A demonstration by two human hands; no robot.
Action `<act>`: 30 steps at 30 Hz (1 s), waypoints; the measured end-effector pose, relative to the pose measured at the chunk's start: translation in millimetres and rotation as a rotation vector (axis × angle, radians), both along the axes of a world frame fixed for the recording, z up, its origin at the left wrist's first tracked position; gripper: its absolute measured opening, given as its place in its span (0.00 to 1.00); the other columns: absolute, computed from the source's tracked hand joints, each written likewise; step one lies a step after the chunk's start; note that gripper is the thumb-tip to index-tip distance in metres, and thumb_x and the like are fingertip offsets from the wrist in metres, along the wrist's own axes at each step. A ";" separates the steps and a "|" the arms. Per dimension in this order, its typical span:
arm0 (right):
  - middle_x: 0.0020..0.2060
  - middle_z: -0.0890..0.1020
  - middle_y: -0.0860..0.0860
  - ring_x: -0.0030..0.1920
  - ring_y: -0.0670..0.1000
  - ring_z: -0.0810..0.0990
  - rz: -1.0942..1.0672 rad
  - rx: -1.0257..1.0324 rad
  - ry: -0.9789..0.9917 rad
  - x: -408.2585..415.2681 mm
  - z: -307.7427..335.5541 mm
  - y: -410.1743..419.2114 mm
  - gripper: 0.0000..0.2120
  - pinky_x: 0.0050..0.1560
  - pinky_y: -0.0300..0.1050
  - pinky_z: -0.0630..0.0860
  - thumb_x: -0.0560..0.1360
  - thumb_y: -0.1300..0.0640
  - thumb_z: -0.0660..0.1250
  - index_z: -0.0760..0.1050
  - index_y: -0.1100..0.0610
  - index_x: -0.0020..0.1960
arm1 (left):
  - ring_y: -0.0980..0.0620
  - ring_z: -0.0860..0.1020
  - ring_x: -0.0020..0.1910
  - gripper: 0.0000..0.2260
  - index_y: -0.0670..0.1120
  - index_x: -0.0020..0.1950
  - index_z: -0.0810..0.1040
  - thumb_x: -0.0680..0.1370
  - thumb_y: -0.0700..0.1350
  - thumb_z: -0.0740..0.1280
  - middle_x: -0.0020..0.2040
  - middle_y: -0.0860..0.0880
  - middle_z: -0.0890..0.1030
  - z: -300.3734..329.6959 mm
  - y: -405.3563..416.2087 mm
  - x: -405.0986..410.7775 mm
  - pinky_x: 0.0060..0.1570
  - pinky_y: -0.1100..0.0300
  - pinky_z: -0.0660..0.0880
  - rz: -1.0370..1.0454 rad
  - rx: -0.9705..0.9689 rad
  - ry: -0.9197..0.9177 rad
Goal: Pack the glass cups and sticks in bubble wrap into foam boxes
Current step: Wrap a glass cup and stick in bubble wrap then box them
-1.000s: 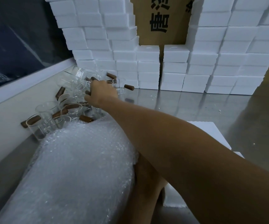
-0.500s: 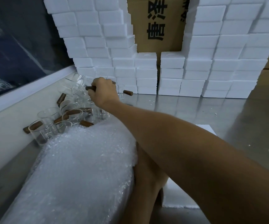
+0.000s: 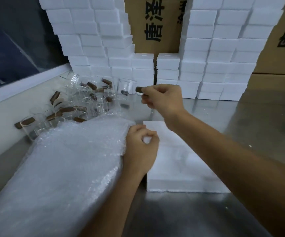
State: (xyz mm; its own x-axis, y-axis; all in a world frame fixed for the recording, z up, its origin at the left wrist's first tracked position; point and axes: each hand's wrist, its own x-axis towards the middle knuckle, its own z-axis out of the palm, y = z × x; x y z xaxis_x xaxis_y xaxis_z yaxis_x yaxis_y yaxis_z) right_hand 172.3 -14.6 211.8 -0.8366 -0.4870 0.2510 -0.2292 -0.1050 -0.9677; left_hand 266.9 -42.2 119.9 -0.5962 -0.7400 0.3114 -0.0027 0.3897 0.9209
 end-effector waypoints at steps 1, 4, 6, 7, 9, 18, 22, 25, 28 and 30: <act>0.32 0.85 0.56 0.33 0.49 0.84 -0.001 -0.044 -0.078 1.4 0.6 18.2 0.07 0.36 0.39 0.79 0.73 0.61 0.73 0.83 0.61 0.37 | 0.66 0.74 0.49 0.06 0.49 0.41 0.82 0.76 0.38 0.71 0.57 0.54 0.74 0.6 0.1 0.8 0.46 0.81 0.65 0.011 -0.010 0.013; 0.32 0.83 0.55 0.31 0.48 0.81 -0.001 -0.113 -0.237 6.3 0.0 69.2 0.07 0.33 0.37 0.76 0.74 0.59 0.72 0.84 0.63 0.41 | 0.63 0.73 0.52 0.07 0.51 0.41 0.81 0.76 0.41 0.71 0.56 0.55 0.74 1.8 2.6 2.4 0.48 0.72 0.67 0.009 -0.044 -0.041; 0.31 0.82 0.53 0.31 0.47 0.79 0.021 -0.120 -0.293 10.0 -3.6 98.1 0.09 0.32 0.36 0.75 0.76 0.57 0.72 0.85 0.62 0.41 | 0.65 0.74 0.48 0.05 0.51 0.41 0.81 0.76 0.43 0.71 0.55 0.57 0.74 2.5 2.3 2.7 0.46 0.76 0.66 0.009 -0.068 -0.073; 0.30 0.81 0.52 0.31 0.47 0.79 0.033 -0.120 -0.311 12.1 -5.7 110.4 0.10 0.31 0.36 0.75 0.76 0.57 0.72 0.85 0.60 0.38 | 0.67 0.74 0.46 0.04 0.50 0.42 0.82 0.77 0.44 0.70 0.55 0.57 0.74 3.4 2.4 3.1 0.44 0.79 0.65 0.012 -0.075 -0.089; 0.29 0.80 0.51 0.30 0.46 0.78 0.025 -0.111 -0.323 15.8 -10.9 129.8 0.15 0.31 0.36 0.74 0.76 0.56 0.72 0.85 0.56 0.31 | 0.67 0.75 0.46 0.05 0.47 0.44 0.83 0.78 0.45 0.69 0.55 0.56 0.75 5.4 2.2 3.6 0.43 0.78 0.66 0.018 -0.078 -0.115; 0.26 0.80 0.52 0.25 0.48 0.78 -0.185 -0.126 -0.206 18.3 -27.1 173.3 0.14 0.27 0.38 0.73 0.75 0.52 0.73 0.82 0.60 0.36 | 0.44 0.76 0.60 0.18 0.43 0.63 0.78 0.76 0.47 0.71 0.61 0.46 0.78 36.7 23.3 23.4 0.54 0.51 0.74 0.123 -0.813 -0.144; 0.25 0.79 0.53 0.23 0.49 0.75 -0.179 -0.138 -0.205 19.6 -31.0 176.5 0.16 0.25 0.38 0.72 0.75 0.50 0.71 0.84 0.60 0.35 | 0.53 0.74 0.61 0.30 0.49 0.69 0.70 0.70 0.53 0.76 0.64 0.52 0.76 42.2 34.3 30.7 0.58 0.57 0.74 -0.132 -0.766 0.007; 0.24 0.77 0.52 0.22 0.49 0.73 -0.150 -0.094 -0.173 24.2 -37.1 175.9 0.17 0.25 0.39 0.71 0.77 0.49 0.69 0.86 0.58 0.36 | 0.58 0.76 0.59 0.31 0.52 0.69 0.71 0.69 0.55 0.77 0.62 0.58 0.77 40.9 44.5 33.4 0.51 0.59 0.78 -0.257 -0.575 0.085; 0.23 0.78 0.53 0.20 0.50 0.73 -0.192 -0.070 -0.051 26.0 -40.6 176.4 0.19 0.24 0.40 0.70 0.79 0.49 0.67 0.84 0.62 0.37 | 0.53 0.80 0.55 0.29 0.53 0.67 0.72 0.68 0.53 0.77 0.59 0.59 0.80 42.5 51.0 33.2 0.43 0.58 0.81 -0.317 -0.328 0.143; 0.25 0.80 0.51 0.22 0.49 0.75 -0.209 -0.065 0.101 28.6 -42.1 175.4 0.18 0.26 0.41 0.73 0.80 0.53 0.65 0.83 0.62 0.37 | 0.52 0.81 0.50 0.28 0.52 0.65 0.75 0.67 0.53 0.77 0.55 0.57 0.81 43.7 53.9 32.3 0.40 0.59 0.80 -0.343 -0.224 0.153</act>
State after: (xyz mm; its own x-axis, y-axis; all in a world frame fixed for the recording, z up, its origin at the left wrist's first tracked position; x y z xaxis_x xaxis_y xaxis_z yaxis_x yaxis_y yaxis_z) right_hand 200.9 160.9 169.7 -0.8867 -0.2857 0.3635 -0.3476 -0.1062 -0.9316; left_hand 299.2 11.7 163.6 -0.7299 -0.4115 0.5458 0.2916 0.5348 0.7931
